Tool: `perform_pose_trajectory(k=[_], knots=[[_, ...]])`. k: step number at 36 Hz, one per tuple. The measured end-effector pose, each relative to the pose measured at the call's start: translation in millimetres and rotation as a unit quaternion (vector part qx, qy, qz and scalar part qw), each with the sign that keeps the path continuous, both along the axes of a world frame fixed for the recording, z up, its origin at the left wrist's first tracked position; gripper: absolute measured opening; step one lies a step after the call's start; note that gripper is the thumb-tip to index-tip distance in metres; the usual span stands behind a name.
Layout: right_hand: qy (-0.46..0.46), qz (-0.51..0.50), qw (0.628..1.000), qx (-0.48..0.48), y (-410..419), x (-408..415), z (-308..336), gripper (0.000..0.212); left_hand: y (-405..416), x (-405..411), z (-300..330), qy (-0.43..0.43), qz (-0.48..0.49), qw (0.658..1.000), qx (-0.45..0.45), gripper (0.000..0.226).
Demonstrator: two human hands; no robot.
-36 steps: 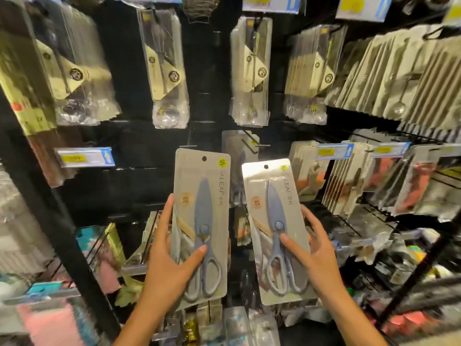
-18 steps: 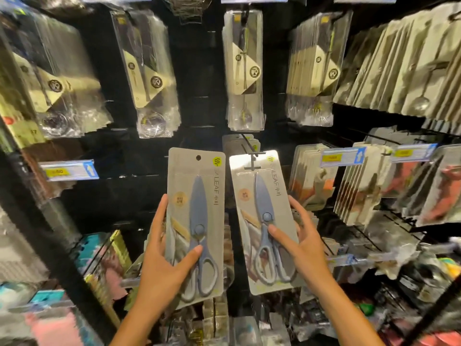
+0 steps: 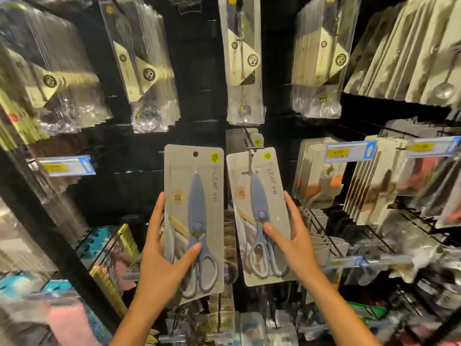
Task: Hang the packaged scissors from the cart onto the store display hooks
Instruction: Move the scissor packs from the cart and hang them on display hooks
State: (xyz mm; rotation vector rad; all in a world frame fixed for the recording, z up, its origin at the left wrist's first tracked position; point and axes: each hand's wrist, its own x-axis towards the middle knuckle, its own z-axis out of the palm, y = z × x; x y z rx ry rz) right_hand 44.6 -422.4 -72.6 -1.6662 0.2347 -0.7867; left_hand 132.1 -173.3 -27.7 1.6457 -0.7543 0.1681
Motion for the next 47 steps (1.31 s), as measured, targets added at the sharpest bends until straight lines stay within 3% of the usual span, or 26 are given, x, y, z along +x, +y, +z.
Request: perform_pose_trajectory(k=[9, 22, 27, 32, 35, 42, 47], knots=[[0.072, -0.037, 0.992, -0.099, -17.3, 36.2, -9.4, 0.081, -5.6, 8.1, 9.8, -0.017, 0.017, 1.000, -0.013, 0.106], [0.082, -0.084, 0.979, -0.168, -53.5, 103.9, -28.0, 0.086, -11.2, 21.3, 19.2, -0.043, 0.043, 0.998, -0.031, 0.105], [0.107, -0.089, 0.977, -0.162, -64.0, 121.5, -27.0, 0.083, -11.5, 23.6, 18.4, -0.046, 0.044, 0.997, -0.030, 0.105], [0.151, -0.064, 0.970, -0.177, -77.1, 125.8, -37.1, 0.061, -11.1, 22.6, 16.9, -0.041, 0.042, 0.998, -0.038, 0.104], [0.173, -0.070, 0.967, -0.175, -76.4, 120.3, -48.8, 0.060, -8.8, 21.0, 16.1, -0.038, 0.044, 0.997, -0.043, 0.104], [0.163, -0.081, 0.977, -0.112, -66.9, 102.1, -54.4, 0.053, -5.5, 19.4, 16.8, -0.031, 0.033, 0.998, -0.049, 0.103], [0.099, 0.016, 0.991, -0.091, -33.3, 72.5, -18.0, 0.044, -7.7, 18.2, 15.5, -0.028, 0.020, 0.999, -0.029, 0.103]])
